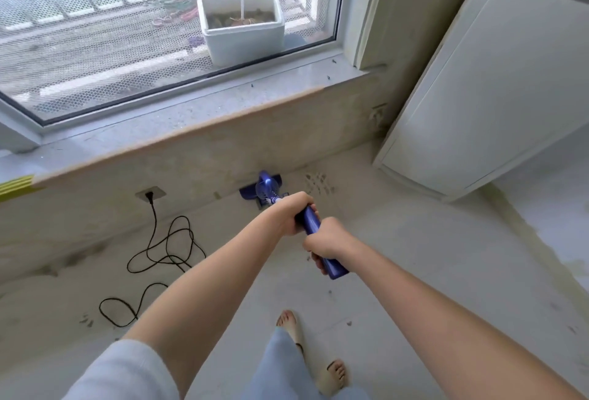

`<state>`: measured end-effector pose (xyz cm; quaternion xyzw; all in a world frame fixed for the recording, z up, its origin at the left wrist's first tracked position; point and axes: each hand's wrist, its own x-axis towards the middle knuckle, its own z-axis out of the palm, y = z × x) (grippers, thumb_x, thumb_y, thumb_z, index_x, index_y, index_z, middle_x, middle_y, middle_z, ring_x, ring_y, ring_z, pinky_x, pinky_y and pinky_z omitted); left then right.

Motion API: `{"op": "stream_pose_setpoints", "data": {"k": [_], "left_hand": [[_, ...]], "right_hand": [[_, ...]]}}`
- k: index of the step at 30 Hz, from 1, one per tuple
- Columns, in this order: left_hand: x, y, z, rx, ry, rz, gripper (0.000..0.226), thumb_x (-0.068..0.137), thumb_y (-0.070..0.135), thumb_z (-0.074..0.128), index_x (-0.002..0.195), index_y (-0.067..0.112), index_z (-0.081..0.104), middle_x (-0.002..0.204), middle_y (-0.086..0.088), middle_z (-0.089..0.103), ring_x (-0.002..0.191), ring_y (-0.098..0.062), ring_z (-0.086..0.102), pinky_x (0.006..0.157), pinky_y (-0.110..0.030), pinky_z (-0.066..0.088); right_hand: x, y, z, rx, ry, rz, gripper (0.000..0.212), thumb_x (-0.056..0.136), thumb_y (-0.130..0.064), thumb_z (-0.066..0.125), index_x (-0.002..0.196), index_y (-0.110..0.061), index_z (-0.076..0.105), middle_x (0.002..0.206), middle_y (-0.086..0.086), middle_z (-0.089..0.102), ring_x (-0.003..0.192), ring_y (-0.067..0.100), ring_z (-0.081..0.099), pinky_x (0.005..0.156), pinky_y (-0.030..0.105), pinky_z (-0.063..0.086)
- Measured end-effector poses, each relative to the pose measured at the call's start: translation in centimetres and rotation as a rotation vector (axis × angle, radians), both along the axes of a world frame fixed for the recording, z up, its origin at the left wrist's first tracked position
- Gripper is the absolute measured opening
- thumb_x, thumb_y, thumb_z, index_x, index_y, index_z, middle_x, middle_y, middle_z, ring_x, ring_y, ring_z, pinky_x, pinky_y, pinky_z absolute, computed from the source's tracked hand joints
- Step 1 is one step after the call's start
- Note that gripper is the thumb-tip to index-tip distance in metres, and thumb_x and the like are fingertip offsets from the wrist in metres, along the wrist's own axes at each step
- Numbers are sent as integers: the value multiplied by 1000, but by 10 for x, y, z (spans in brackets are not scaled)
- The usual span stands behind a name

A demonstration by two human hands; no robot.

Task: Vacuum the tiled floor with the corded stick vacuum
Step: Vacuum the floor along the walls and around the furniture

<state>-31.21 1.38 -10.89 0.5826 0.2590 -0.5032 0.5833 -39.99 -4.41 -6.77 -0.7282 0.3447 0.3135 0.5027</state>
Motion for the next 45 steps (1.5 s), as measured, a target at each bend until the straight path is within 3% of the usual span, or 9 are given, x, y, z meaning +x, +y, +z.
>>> {"op": "stream_pose_setpoints", "data": {"k": [6, 10, 14, 17, 27, 37, 39, 42, 45], "left_hand": [[8, 2, -7, -30, 64, 35, 15, 89, 2, 40, 88, 17, 43, 49, -1, 44, 48, -15, 44, 43, -18, 44], [17, 6, -18, -28, 2, 41, 74, 85, 1, 45, 151, 22, 18, 47, -1, 48, 38, -15, 48, 44, -19, 47], [33, -1, -9, -37, 15, 59, 15, 88, 2, 40, 84, 15, 46, 52, -1, 44, 47, -15, 45, 45, -20, 44], [37, -6, -4, -29, 9, 7, 21, 89, 1, 41, 69, 10, 39, 50, -2, 45, 51, -17, 45, 50, -26, 44], [37, -14, 2, -32, 42, -128, 19, 92, 7, 49, 74, 10, 47, 47, 1, 51, 48, -13, 51, 61, -24, 47], [-8, -14, 0, -41, 13, -36, 19, 92, 4, 48, 74, 10, 44, 45, 1, 47, 53, -13, 48, 58, -23, 47], [-27, -18, -1, -43, 0, 7, 11, 88, 3, 49, 96, 11, 47, 47, 1, 49, 48, -13, 52, 51, -23, 49], [-53, -35, -7, -73, -16, 63, 71, 81, 1, 51, 145, 17, 24, 50, -2, 52, 42, -16, 55, 48, -22, 49], [-79, -50, -4, -98, -7, 55, 36, 86, 0, 48, 115, 16, 32, 48, -3, 49, 38, -15, 52, 45, -20, 48]], "right_hand": [[6, 2, 21, -34, 63, 46, 18, 83, -1, 42, 101, -2, 41, 60, 12, 52, 42, 20, 49, 43, 25, 43], [11, 7, 19, -35, 49, 29, 19, 83, 1, 41, 102, -2, 42, 62, 12, 52, 41, 19, 49, 41, 23, 42], [32, 0, 15, -29, 28, 10, 15, 82, 1, 43, 97, -1, 46, 62, 13, 52, 42, 21, 48, 41, 23, 42], [35, -7, 17, -30, 40, 2, 7, 82, 0, 43, 88, -3, 45, 61, 12, 51, 43, 21, 48, 43, 24, 42], [4, -29, 34, 346, 8, -114, 24, 85, 2, 59, 104, -8, 48, 78, 10, 50, 56, 17, 54, 47, 25, 50], [-41, -19, 12, -117, -126, 7, 27, 78, -4, 48, 105, -7, 47, 73, 9, 50, 47, 21, 50, 42, 25, 39], [-58, -24, 10, -134, -124, 23, 25, 77, -4, 48, 102, -8, 46, 72, 9, 50, 48, 22, 50, 41, 25, 38], [-88, -39, 11, -130, -127, 9, 21, 78, -3, 49, 98, -9, 45, 70, 8, 49, 48, 22, 49, 40, 24, 38], [-111, -53, 13, -118, -141, -30, 22, 76, -3, 50, 98, -8, 48, 70, 9, 51, 47, 23, 50, 39, 25, 39]]}}
